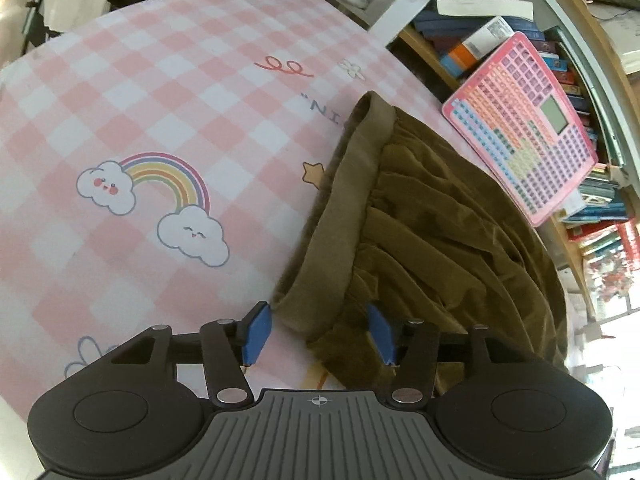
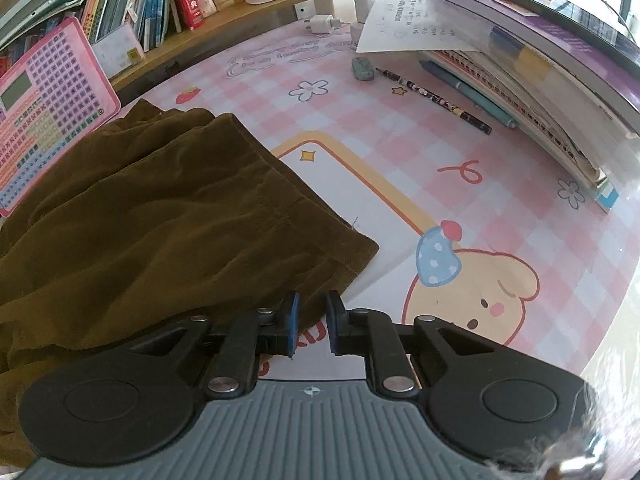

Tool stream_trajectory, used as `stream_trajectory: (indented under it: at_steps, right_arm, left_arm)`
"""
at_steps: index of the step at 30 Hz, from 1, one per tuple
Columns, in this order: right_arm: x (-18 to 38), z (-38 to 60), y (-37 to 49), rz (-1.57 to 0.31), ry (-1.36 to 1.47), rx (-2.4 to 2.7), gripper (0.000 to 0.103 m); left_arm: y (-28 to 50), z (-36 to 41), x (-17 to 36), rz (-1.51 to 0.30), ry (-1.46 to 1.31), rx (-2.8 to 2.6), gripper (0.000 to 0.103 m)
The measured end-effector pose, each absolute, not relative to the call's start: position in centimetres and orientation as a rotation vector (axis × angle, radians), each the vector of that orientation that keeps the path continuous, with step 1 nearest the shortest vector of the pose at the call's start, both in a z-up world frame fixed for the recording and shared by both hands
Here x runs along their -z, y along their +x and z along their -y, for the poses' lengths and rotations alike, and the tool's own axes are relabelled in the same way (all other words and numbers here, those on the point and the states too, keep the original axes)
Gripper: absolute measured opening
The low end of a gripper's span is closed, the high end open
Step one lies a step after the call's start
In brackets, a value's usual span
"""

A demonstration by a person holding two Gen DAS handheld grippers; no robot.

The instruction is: Fold clothes

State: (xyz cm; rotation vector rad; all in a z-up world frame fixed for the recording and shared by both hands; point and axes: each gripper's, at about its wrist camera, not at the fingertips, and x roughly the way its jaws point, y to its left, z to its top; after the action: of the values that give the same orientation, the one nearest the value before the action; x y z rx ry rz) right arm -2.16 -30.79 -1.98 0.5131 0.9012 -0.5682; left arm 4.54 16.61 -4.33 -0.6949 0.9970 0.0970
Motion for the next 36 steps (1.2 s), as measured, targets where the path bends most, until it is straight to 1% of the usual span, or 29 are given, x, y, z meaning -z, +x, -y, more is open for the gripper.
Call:
stream_trajectory:
  at_steps: [4, 6, 7, 8, 9, 14, 18, 22, 24, 26, 29, 32, 34, 36]
  right_arm:
    - [2.0, 30.8, -1.8, -0.914, 0.481, 0.541, 0.014]
    - [2.0, 30.5, -1.8, -0.926, 0.448, 0.523, 0.014]
    - [2.0, 30.4, -1.8, -0.931, 0.433, 0.514, 0.014]
    - [2.0, 30.3, -1.9, -0.933, 0.426, 0.506, 0.014]
    - [2.0, 30.2, -2.0, -0.934, 0.427, 0.498, 0.014]
    - [1.9, 29.5, -2.4, -0.954, 0.434, 0.460, 0.014]
    - [1.4, 27.4, -2.6, -1.001, 0.479, 0.375, 0.014]
    - [1.0, 23.6, -3.0, -1.038, 0.488, 0.265, 0.015]
    - [0.9, 22.5, -3.1, -1.036, 0.500, 0.259, 0.020]
    - [0.7, 22.0, -3.1, -1.030, 0.502, 0.270, 0.036]
    - [0.3, 22.2, -3.0, -1.019, 0.510, 0.315, 0.040]
    - [0.6, 22.9, -3.1, -1.011, 0.574, 0.350, 0.041]
    - [0.6, 23.0, -3.1, -1.001, 0.592, 0.371, 0.040]
    - [0.6, 23.0, -3.0, -0.998, 0.596, 0.390, 0.026]
  left_arm:
    - [4.3, -16.5, 4.4, -0.980, -0.722, -0.123, 0.049]
    - [4.4, -16.5, 4.6, -0.979, -0.728, -0.122, 0.034]
    - [4.5, -16.4, 4.6, -0.979, -0.728, -0.109, 0.029]
    - [4.5, -16.3, 4.4, -0.971, -0.727, -0.097, 0.018]
    - [4.5, -16.2, 4.3, -0.963, -0.726, -0.084, 0.012]
    - [3.8, -16.2, 2.4, -0.879, -0.673, -0.066, 0.008]
    - [2.2, -19.9, 2.1, -0.839, -0.626, -0.143, 0.008]
    - [1.4, -24.4, 2.6, -0.852, -0.566, -0.214, 0.008]
    - [1.1, -25.6, 2.6, -0.856, -0.543, -0.211, 0.012]
    - [1.1, -26.3, 2.8, -0.868, -0.535, -0.203, 0.017]
    - [1.3, -26.4, 2.7, -0.868, -0.479, -0.192, 0.024]
    - [0.5, -26.7, 1.8, -0.815, -0.397, -0.233, 0.031]
    - [-0.1, -26.7, 0.9, -0.762, -0.343, -0.256, 0.032]
    - [-0.2, -26.6, 0.2, -0.720, -0.327, -0.231, 0.034]
